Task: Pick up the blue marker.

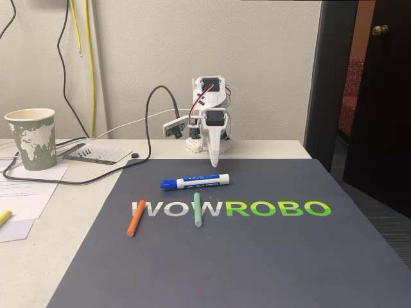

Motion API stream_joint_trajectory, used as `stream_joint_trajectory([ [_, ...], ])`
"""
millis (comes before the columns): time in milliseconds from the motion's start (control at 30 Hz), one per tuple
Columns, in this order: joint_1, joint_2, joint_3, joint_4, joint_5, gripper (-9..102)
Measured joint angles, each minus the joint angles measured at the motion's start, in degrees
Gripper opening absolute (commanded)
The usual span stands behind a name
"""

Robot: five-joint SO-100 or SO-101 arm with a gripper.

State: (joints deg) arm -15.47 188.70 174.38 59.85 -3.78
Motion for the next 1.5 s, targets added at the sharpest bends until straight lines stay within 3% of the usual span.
stream_joint_trajectory([
  [1500, 0.00, 0.00, 0.00, -0.88, 2.20, 0],
])
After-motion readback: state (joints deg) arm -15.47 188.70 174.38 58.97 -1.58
